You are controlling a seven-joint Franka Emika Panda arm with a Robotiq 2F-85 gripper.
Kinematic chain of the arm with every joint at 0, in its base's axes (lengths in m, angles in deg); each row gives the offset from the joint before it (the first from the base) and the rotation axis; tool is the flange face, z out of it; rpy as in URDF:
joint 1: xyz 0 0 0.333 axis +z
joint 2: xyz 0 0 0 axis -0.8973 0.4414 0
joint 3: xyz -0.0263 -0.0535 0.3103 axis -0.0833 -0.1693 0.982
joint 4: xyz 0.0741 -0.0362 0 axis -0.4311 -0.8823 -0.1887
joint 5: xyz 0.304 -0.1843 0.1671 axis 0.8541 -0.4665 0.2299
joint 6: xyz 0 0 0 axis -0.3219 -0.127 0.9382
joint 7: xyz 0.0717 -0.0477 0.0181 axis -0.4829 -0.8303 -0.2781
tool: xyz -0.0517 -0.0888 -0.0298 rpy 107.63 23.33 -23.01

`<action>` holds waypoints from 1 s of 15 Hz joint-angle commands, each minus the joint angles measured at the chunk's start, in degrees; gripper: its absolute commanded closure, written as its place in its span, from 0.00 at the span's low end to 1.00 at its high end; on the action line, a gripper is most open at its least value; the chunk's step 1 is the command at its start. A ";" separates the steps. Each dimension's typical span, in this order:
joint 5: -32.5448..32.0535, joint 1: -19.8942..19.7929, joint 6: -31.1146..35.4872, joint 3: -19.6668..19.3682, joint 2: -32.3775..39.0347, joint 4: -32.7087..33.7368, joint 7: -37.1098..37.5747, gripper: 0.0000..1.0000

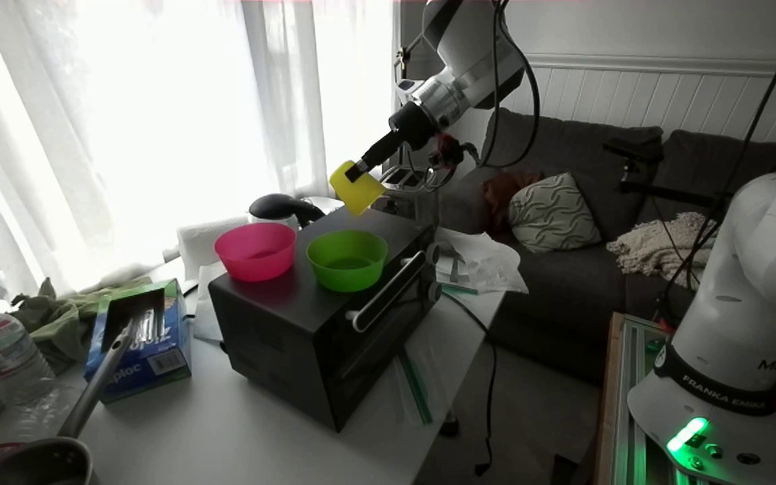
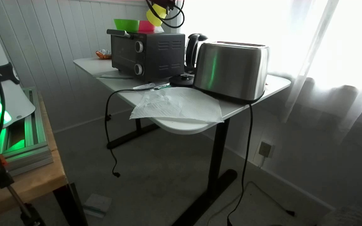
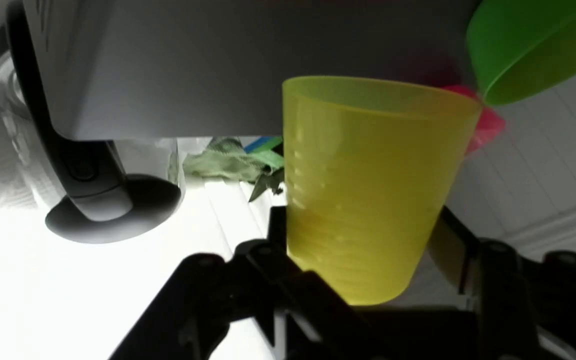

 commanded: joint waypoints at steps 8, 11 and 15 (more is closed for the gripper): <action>20.97 -4.47 -10.43 -1.49 6.83 -0.16 -30.36 0.55; 22.28 -5.33 -13.81 -1.78 8.16 -0.32 -34.04 0.55; 21.23 -5.74 -15.34 -2.02 9.20 -0.30 -35.71 0.55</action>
